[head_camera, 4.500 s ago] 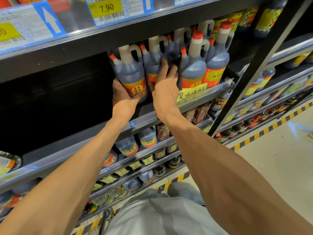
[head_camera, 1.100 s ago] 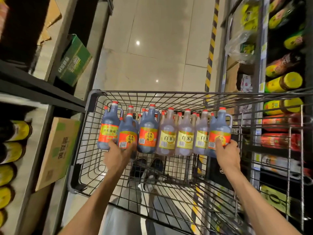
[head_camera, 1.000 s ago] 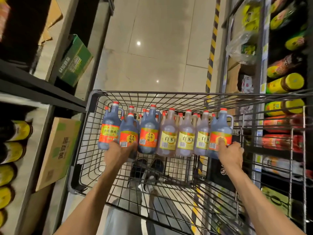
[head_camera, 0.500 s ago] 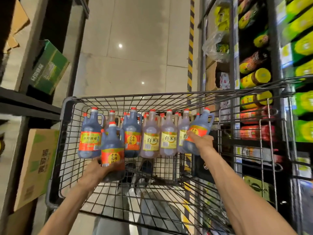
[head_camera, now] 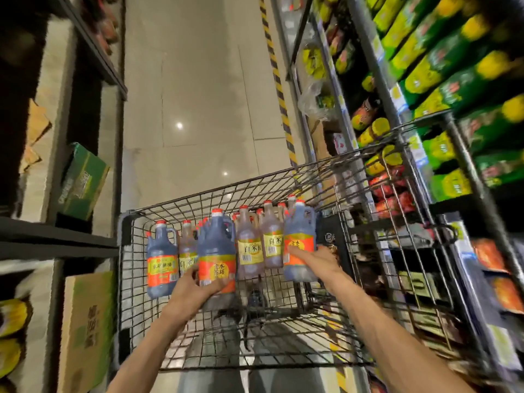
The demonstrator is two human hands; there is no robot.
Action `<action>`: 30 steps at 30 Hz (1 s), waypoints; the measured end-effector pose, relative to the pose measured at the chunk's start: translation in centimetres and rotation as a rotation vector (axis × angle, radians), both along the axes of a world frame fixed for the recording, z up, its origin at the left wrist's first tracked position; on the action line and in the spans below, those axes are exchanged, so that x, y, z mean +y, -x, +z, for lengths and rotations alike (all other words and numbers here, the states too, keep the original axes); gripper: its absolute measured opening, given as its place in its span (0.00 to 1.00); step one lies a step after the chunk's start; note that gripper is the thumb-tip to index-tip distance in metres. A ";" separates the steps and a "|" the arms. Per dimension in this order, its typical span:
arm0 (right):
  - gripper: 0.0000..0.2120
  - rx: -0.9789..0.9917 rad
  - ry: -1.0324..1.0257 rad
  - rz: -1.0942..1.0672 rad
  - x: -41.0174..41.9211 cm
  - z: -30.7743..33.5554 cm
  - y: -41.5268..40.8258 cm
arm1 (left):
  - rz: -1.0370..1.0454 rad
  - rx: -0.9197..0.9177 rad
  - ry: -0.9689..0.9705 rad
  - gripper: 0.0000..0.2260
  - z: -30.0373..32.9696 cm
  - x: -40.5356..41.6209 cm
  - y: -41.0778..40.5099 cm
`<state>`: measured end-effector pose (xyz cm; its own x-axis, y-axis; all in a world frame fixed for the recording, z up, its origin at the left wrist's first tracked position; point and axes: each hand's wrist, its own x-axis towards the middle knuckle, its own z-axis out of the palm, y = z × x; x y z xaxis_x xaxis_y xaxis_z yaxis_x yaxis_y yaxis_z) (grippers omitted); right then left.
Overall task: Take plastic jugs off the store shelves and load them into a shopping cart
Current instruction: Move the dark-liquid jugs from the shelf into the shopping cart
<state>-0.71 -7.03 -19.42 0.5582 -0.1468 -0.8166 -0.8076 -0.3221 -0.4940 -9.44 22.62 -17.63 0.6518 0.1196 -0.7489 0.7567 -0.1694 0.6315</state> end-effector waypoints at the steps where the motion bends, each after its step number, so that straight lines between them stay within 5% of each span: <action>1: 0.17 -0.029 -0.033 -0.020 0.4 1.2 0.9 | -0.028 -0.022 0.002 0.25 0.6 0.0 -0.1; 7: 0.13 -0.163 -0.158 -0.129 0.9 8.4 6.0 | -0.249 -0.165 0.043 0.43 7.5 -1.1 -1.5; 11: 0.22 -0.314 -0.112 -0.197 -1.0 12.5 9.3 | -0.391 -0.273 0.114 0.37 12.7 -3.5 -2.3; 15: 0.19 -0.456 -0.080 -0.350 -3.5 17.5 14.1 | -0.533 -0.368 0.169 0.36 17.0 -7.3 -1.7; 19: 0.39 -0.602 -0.037 -0.536 -6.2 21.3 19.1 | -0.692 -0.388 0.227 0.45 20.4 -12.0 -1.0; 23: 0.42 -0.677 0.011 -0.646 -9.5 24.3 25.1 | -0.823 -0.425 0.317 0.28 23.3 -17.6 1.5; 27: 0.49 -0.746 0.067 -0.708 -13.2 27.1 31.8 | -0.946 -0.493 0.367 0.40 25.2 -23.5 4.6; 30: 0.49 -0.783 0.107 -0.765 -16.1 28.7 37.3 | -1.017 -0.500 0.410 0.36 26.4 -28.5 8.8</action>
<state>-38.01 -23.09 9.28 0.6472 -0.7239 -0.2389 -0.2876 0.0584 -0.9560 -18.19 -5.86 8.82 0.5388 -0.8048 -0.2491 0.0501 -0.2646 0.9631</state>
